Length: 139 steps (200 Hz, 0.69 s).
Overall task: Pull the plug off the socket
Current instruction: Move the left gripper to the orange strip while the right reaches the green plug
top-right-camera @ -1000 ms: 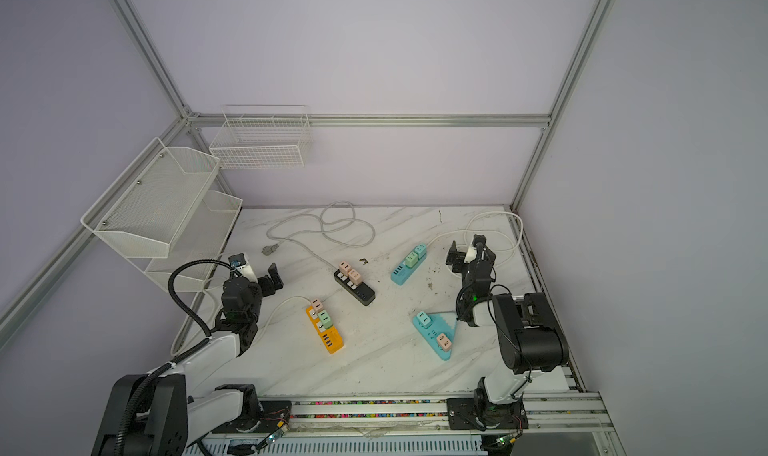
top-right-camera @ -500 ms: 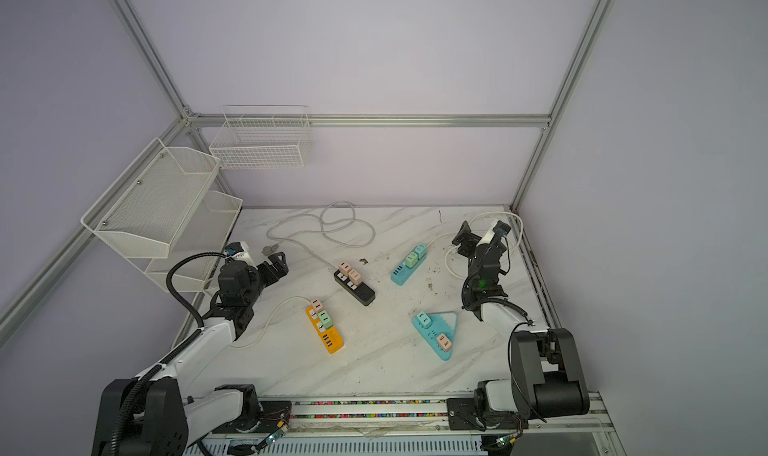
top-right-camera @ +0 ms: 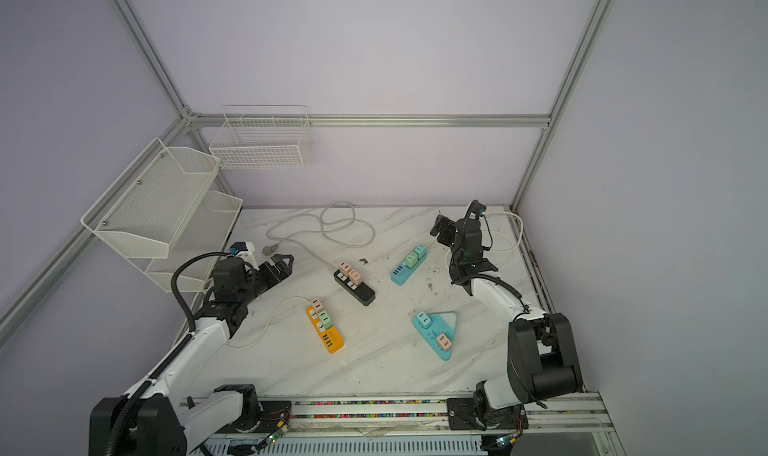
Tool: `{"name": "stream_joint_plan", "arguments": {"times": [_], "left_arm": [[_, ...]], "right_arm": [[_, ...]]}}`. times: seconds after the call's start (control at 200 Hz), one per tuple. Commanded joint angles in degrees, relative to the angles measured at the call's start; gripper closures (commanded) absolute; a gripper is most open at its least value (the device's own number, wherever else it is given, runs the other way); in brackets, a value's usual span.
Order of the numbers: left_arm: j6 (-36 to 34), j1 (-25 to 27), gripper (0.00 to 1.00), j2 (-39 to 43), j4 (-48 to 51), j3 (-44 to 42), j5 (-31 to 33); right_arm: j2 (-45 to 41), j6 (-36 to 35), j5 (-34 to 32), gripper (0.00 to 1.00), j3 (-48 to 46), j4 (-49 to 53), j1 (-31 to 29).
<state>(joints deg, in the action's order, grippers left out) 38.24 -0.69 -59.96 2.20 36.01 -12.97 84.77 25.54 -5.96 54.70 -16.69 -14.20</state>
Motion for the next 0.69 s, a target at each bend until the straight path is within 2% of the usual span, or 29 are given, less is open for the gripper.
{"name": "stream_joint_plan", "arguments": {"times": [0.0,0.225,0.33,0.505,0.69], "left_arm": [[1.8,0.4,0.0,4.5,2.6,-3.2,-5.2],[4.5,1.5,0.0,9.5,10.6,-5.8,-8.1],[5.6,4.1,0.03,11.3,15.0,-6.2,-7.7],[7.3,10.4,0.05,14.4,27.7,-4.7,-0.4],[12.8,17.6,0.12,16.8,31.0,-8.4,2.9]], "right_arm": [[0.7,0.1,-0.1,0.03,3.3,10.4,-5.9],[2.7,-0.2,-1.7,0.03,8.1,18.6,-18.0],[2.9,-1.1,-1.7,0.02,9.0,22.3,-22.0],[3.1,-2.3,-0.7,0.03,9.2,25.6,-30.2],[3.0,-1.1,-0.5,0.02,7.7,25.2,-37.5]]}}
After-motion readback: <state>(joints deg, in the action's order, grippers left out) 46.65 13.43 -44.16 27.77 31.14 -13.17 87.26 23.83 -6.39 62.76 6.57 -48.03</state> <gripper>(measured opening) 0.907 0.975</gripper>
